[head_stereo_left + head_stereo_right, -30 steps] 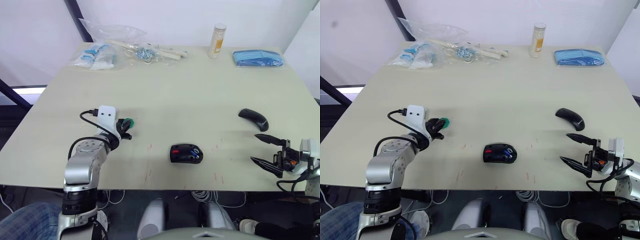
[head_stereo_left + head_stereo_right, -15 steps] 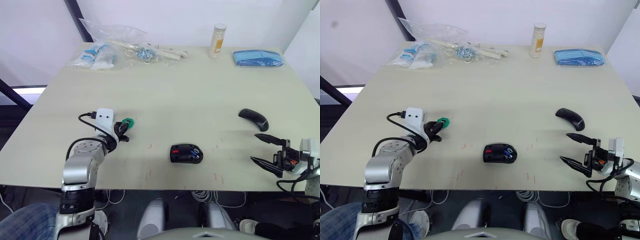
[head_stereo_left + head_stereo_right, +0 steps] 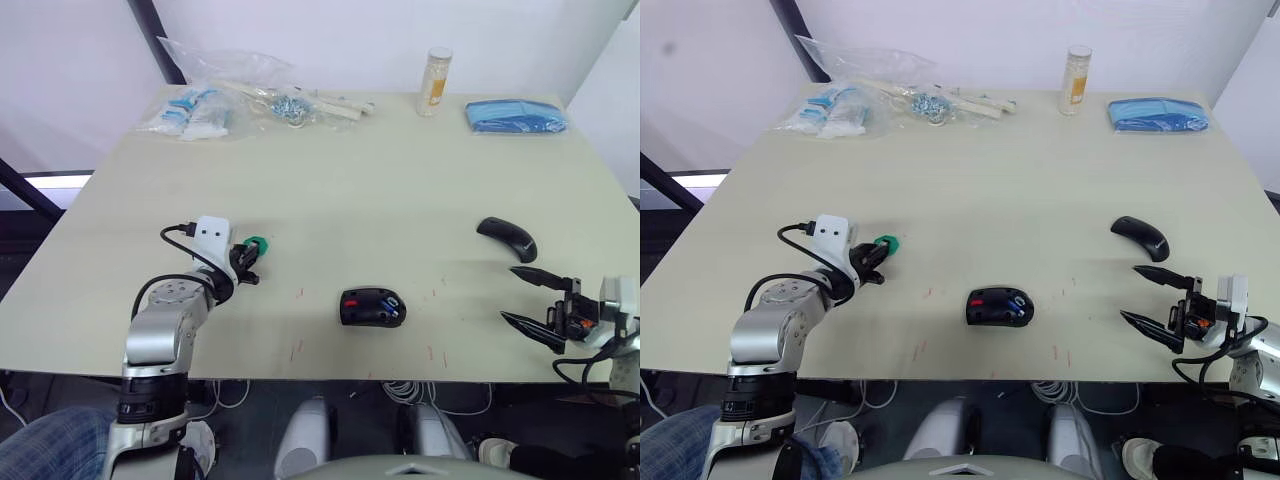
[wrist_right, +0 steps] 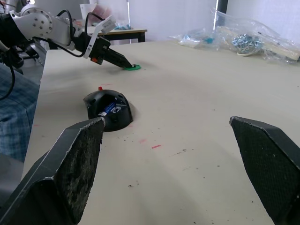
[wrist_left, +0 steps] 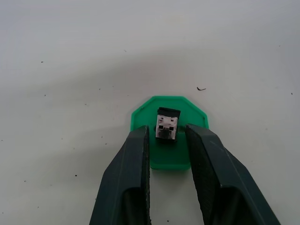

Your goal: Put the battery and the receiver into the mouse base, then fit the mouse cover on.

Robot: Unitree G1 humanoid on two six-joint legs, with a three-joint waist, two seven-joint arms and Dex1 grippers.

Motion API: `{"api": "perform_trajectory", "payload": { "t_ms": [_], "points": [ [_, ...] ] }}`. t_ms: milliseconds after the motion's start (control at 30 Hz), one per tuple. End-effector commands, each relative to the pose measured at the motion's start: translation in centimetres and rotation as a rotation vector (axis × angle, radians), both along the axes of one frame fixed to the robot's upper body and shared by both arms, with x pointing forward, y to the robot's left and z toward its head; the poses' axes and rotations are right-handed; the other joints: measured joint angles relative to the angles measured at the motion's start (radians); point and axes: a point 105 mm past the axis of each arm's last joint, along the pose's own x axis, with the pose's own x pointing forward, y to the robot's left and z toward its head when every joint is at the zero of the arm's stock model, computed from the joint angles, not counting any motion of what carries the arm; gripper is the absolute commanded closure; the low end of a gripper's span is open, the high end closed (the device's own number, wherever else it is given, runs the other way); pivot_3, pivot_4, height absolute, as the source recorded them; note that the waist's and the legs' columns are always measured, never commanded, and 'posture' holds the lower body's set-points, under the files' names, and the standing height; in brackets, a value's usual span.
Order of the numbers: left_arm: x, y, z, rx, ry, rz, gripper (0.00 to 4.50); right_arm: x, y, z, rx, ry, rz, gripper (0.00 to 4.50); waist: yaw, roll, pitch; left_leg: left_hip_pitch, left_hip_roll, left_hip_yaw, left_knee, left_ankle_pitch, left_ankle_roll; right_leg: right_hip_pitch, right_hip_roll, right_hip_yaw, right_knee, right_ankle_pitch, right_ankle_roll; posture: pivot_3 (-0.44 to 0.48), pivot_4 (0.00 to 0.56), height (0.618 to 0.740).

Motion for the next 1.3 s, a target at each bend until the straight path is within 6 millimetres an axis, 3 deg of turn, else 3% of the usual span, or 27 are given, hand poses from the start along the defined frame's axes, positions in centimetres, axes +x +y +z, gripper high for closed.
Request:
{"api": "perform_trajectory", "payload": {
  "t_ms": [33,400,433,1300],
  "points": [
    [0.29,-0.23,1.15,0.015,-0.041,-0.023,3.17,-0.06,-0.20,0.63,0.000,-0.039,-0.005,0.00,0.000,0.000,0.000,0.000,0.000,0.000,0.000,0.000,0.000,0.000,0.000,0.000,0.000,0.000,0.000,0.000,0.150,0.740],
    [0.12,-0.19,0.90,0.012,-0.030,-0.020,3.17,-0.23,-0.18,0.60,-0.001,-0.037,-0.002,0.00,0.000,0.000,0.000,0.000,0.000,0.000,0.000,0.000,0.000,0.000,0.000,0.000,0.000,0.000,0.000,0.000,0.150,0.740],
    [0.12,-0.13,0.90,0.016,-0.029,-0.018,3.73,-0.22,-0.15,0.60,-0.001,-0.037,-0.001,0.00,0.000,0.000,0.000,0.000,0.000,0.000,0.000,0.000,0.000,0.000,0.000,0.000,0.000,0.000,0.000,0.000,0.150,0.740],
    [0.07,-0.09,0.52,0.019,-0.021,-0.007,3.73,-0.37,-0.39,0.50,-0.016,-0.032,-0.003,0.00,0.000,0.000,0.000,0.000,0.000,0.000,0.000,0.000,0.000,0.000,0.000,0.000,0.000,0.000,0.000,0.000,0.150,0.740]
  ]
}}
